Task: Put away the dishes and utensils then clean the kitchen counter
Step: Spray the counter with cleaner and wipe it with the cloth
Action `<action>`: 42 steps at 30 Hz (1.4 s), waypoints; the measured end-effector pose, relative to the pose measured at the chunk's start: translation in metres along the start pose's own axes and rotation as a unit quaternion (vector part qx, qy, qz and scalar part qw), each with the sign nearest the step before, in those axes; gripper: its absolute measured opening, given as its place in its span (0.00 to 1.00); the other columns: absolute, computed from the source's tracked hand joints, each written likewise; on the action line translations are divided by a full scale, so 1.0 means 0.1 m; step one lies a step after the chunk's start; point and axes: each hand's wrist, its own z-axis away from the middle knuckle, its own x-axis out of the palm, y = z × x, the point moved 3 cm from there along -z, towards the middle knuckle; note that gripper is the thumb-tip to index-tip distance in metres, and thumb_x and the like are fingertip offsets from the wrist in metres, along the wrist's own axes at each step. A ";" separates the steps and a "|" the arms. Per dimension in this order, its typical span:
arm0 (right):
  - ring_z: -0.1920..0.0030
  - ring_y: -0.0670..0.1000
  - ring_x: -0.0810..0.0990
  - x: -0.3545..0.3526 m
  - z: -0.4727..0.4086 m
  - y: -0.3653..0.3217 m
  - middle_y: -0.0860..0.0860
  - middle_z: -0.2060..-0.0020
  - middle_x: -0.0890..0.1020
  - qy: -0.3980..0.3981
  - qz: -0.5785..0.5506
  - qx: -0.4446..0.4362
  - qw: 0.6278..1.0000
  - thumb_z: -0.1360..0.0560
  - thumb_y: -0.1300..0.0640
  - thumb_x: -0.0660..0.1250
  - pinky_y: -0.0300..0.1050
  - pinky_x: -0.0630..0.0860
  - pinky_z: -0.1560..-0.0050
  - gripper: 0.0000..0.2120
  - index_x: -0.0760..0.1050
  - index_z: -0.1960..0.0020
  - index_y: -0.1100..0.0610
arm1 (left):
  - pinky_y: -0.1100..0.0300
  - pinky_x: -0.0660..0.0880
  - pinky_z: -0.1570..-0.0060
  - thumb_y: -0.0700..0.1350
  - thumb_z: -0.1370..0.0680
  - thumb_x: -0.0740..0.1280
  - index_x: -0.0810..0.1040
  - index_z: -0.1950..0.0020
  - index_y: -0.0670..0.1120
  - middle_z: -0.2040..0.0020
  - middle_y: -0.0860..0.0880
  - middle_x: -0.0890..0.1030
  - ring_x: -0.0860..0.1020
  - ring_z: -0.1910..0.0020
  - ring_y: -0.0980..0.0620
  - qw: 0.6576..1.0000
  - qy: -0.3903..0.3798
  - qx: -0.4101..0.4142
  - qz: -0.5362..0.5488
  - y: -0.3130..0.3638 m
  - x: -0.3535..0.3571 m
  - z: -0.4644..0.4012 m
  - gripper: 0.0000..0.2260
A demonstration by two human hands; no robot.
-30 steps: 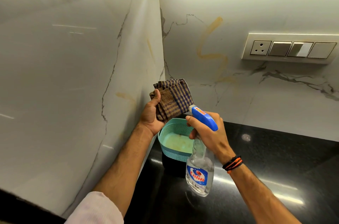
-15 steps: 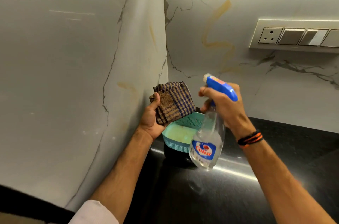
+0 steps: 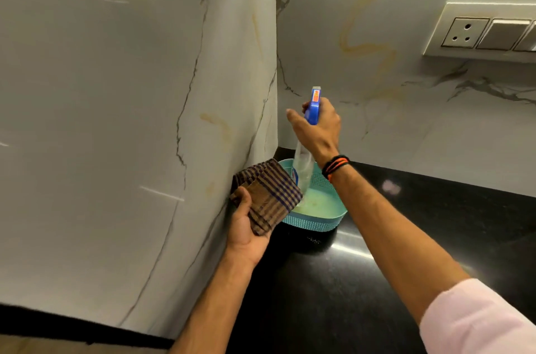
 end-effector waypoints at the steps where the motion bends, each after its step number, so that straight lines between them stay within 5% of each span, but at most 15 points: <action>1: 0.59 0.51 0.74 0.10 0.00 0.07 0.54 0.57 0.76 -0.009 0.008 0.006 1.000 0.28 0.52 0.73 0.47 0.77 0.54 0.16 0.73 0.49 0.61 | 0.52 0.80 0.51 0.56 0.28 0.65 0.79 0.40 0.45 0.48 0.44 0.85 0.84 0.52 0.46 1.000 0.008 -0.008 -0.001 -0.03 -0.04 -0.01 0.21; 5: 0.51 0.56 0.76 0.39 0.04 0.27 0.57 0.51 0.76 -0.032 0.030 0.028 0.999 0.28 0.50 0.74 0.49 0.77 0.47 0.20 0.71 0.46 0.61 | 0.47 0.77 0.43 0.57 0.27 0.66 0.78 0.37 0.43 0.44 0.42 0.84 0.83 0.48 0.44 0.999 0.027 -0.036 -0.003 -0.11 -0.16 -0.03 0.24; 11: 0.52 0.50 0.71 0.55 0.13 0.33 0.54 0.50 0.71 -0.030 0.042 0.043 0.998 0.27 0.52 0.75 0.39 0.69 0.50 0.24 0.69 0.40 0.62 | 0.45 0.74 0.38 0.58 0.28 0.67 0.77 0.35 0.45 0.44 0.42 0.84 0.79 0.41 0.41 0.998 0.037 -0.049 -0.012 -0.14 -0.29 -0.08 0.26; 19: 0.53 0.51 0.75 0.44 0.17 0.37 0.53 0.48 0.76 -0.128 0.026 0.051 0.990 0.28 0.55 0.75 0.43 0.77 0.52 0.23 0.65 0.41 0.54 | 0.49 0.77 0.49 0.57 0.27 0.66 0.77 0.35 0.45 0.45 0.42 0.84 0.80 0.43 0.42 0.998 0.028 -0.051 -0.005 -0.09 -0.20 -0.07 0.25; 22: 0.38 0.54 0.75 0.22 0.25 0.49 0.55 0.33 0.73 -0.185 0.017 0.083 0.979 0.26 0.50 0.73 0.51 0.75 0.38 0.34 0.61 0.27 0.56 | 0.50 0.77 0.51 0.57 0.25 0.65 0.76 0.35 0.45 0.46 0.42 0.84 0.81 0.44 0.42 0.998 0.023 -0.052 -0.006 -0.08 -0.18 -0.05 0.24; 25: 0.34 0.55 0.74 -0.13 0.49 0.67 0.57 0.31 0.73 -0.173 0.071 0.077 0.979 0.27 0.50 0.64 0.54 0.73 0.34 0.30 0.64 0.28 0.59 | 0.51 0.77 0.52 0.57 0.25 0.64 0.77 0.37 0.45 0.49 0.43 0.85 0.81 0.46 0.43 0.999 0.016 -0.048 -0.003 -0.09 -0.17 -0.03 0.22; 27: 0.41 0.53 0.77 -0.29 0.70 0.83 0.55 0.38 0.78 -0.235 0.210 0.025 0.949 0.28 0.51 0.63 0.52 0.76 0.39 0.25 0.69 0.33 0.58 | 0.50 0.76 0.51 0.56 0.23 0.63 0.77 0.37 0.45 0.49 0.43 0.85 0.80 0.44 0.42 0.999 0.017 -0.050 0.005 -0.09 -0.16 -0.02 0.20; 29: 0.46 0.54 0.80 -0.33 0.92 1.01 0.53 0.43 0.81 -0.316 0.363 -0.037 0.876 0.30 0.49 0.64 0.53 0.79 0.45 0.23 0.71 0.37 0.56 | 0.50 0.76 0.51 0.56 0.20 0.61 0.76 0.37 0.46 0.49 0.43 0.85 0.79 0.44 0.42 0.998 0.023 -0.055 0.004 -0.09 -0.16 -0.02 0.18; 32: 0.50 0.58 0.82 -0.27 1.18 1.21 0.53 0.51 0.83 -0.326 0.470 -0.118 0.812 0.28 0.45 0.62 0.50 0.76 0.51 0.19 0.73 0.44 0.56 | 0.51 0.76 0.52 0.56 0.20 0.61 0.76 0.37 0.46 0.47 0.43 0.83 0.79 0.44 0.42 0.998 0.035 -0.054 -0.003 -0.09 -0.16 -0.01 0.17; 37: 0.57 0.60 0.83 -0.04 1.22 1.32 0.53 0.58 0.83 -0.292 0.467 -0.194 0.812 0.22 0.50 0.63 0.52 0.76 0.61 0.11 0.76 0.49 0.56 | 0.51 0.76 0.50 0.57 0.27 0.65 0.75 0.35 0.46 0.44 0.42 0.82 0.78 0.43 0.42 0.998 0.046 -0.050 -0.012 -0.07 -0.14 0.00 0.25; 42: 0.52 0.61 0.83 0.10 0.98 1.31 0.54 0.53 0.84 -0.311 0.487 -0.174 0.798 0.24 0.53 0.62 0.50 0.74 0.60 0.09 0.75 0.46 0.55 | 0.51 0.76 0.49 0.56 0.20 0.60 0.77 0.37 0.45 0.49 0.43 0.85 0.80 0.46 0.43 0.998 0.039 -0.040 -0.009 -0.01 -0.10 -0.07 0.20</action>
